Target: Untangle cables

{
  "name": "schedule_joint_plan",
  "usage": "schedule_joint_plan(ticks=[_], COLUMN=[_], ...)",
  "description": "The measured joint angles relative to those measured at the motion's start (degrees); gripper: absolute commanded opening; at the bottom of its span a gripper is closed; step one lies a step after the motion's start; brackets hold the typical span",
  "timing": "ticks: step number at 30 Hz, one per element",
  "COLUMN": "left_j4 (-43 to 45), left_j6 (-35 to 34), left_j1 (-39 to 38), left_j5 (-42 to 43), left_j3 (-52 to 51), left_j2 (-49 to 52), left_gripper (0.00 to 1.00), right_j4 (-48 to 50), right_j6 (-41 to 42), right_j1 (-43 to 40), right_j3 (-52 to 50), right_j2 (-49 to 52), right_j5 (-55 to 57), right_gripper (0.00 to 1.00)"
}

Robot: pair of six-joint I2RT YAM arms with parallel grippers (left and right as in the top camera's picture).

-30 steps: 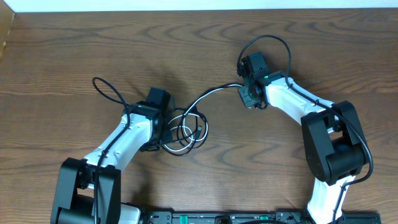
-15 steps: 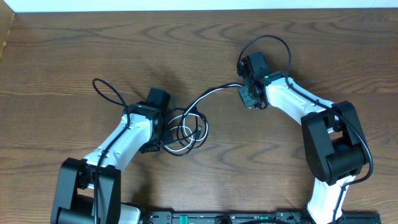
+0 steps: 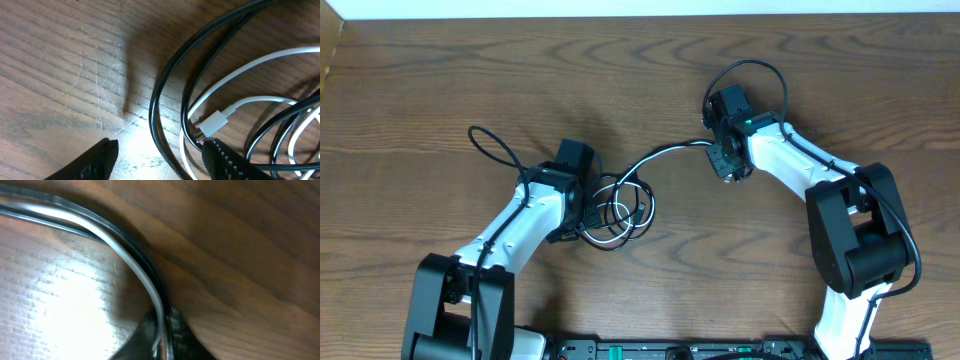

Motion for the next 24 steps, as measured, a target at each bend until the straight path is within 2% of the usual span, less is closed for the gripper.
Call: schedule_joint_plan(ticks=[7,11,17,20,24], left_j4=[0.37,1.73,2.21,2.16,1.53], left_j6=[-3.39,-4.74,-4.55,-3.82,-3.54], left_j1=[-0.02,-0.07,-0.07,-0.13,-0.11], left_j5=[0.87,1.44,1.09,-2.05,-9.66], left_j3=[-1.20,-3.58,-4.33,-4.48,-4.74], left_j2=[0.00,0.00,0.00,0.00,0.00], left_gripper=[0.59,0.41,0.39,0.32,0.32], right_j4=[1.27,3.02,4.07,4.13,4.57], right_j6=[-0.17,-0.31,-0.33,-0.33,-0.33], right_j1=[0.00,0.02,0.04,0.04,0.04], right_j3=[-0.13,-0.44,-0.57,-0.59,-0.59], right_j2=[-0.02,0.02,0.04,0.04,0.04], right_j5=[0.02,0.02,-0.17,-0.39,-0.63], right_gripper=[0.06,0.04,0.03,0.01,0.01])
